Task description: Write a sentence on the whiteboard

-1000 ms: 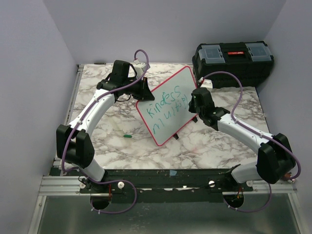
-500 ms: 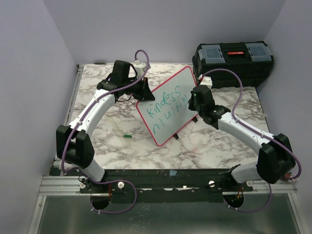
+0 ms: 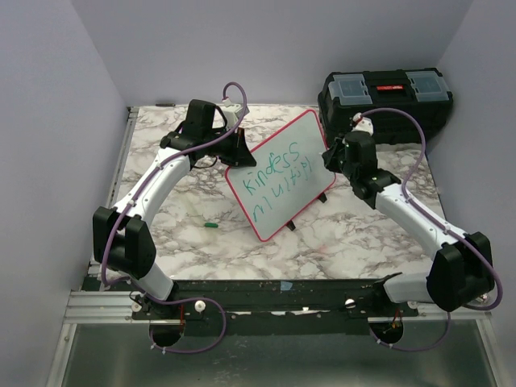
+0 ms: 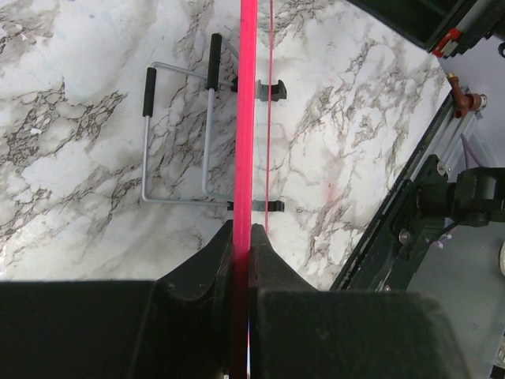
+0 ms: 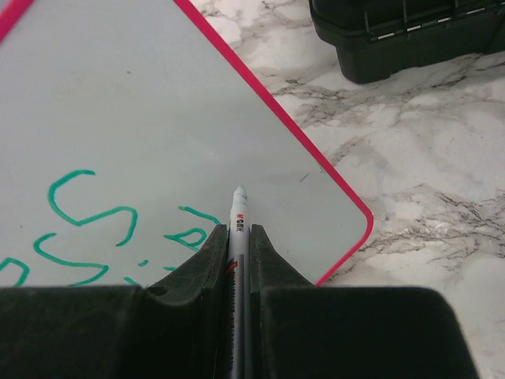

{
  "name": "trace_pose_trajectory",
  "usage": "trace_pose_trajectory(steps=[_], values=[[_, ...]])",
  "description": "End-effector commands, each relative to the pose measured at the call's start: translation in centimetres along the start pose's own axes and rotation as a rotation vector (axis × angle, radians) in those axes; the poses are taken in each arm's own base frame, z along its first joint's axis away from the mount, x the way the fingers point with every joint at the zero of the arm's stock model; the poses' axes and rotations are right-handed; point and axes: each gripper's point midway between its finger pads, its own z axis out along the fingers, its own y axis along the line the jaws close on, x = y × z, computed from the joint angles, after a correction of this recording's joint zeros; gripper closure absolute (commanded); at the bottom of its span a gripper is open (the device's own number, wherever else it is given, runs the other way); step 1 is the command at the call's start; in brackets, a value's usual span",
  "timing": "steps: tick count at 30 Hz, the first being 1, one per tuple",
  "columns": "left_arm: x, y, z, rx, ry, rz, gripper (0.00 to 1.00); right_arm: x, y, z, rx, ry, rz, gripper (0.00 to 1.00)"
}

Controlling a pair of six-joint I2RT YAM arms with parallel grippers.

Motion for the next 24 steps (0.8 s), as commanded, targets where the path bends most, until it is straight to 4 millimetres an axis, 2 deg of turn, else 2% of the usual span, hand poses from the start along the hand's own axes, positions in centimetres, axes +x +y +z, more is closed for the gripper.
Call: trace_pose_trajectory(steps=[1, 10, 14, 24], values=[[-0.9, 0.6, -0.8, -0.062, -0.041, 0.089, 1.0, -1.3, 1.3, -0.5, -0.123, -0.022, 0.094, 0.99], [-1.0, 0.5, -0.8, -0.062, -0.042, 0.09, 1.0, -1.2, 1.5, 0.1, -0.183, -0.015, 0.182, 0.99], [-1.0, 0.5, -0.8, -0.062, -0.043, 0.09, 1.0, -0.6, 1.9, 0.0, -0.212, 0.005, 0.191, 0.99], [-0.9, 0.6, -0.7, -0.062, -0.038, 0.086, 1.0, 0.6, 1.2, 0.4, -0.191, 0.026, 0.209, 0.99]])
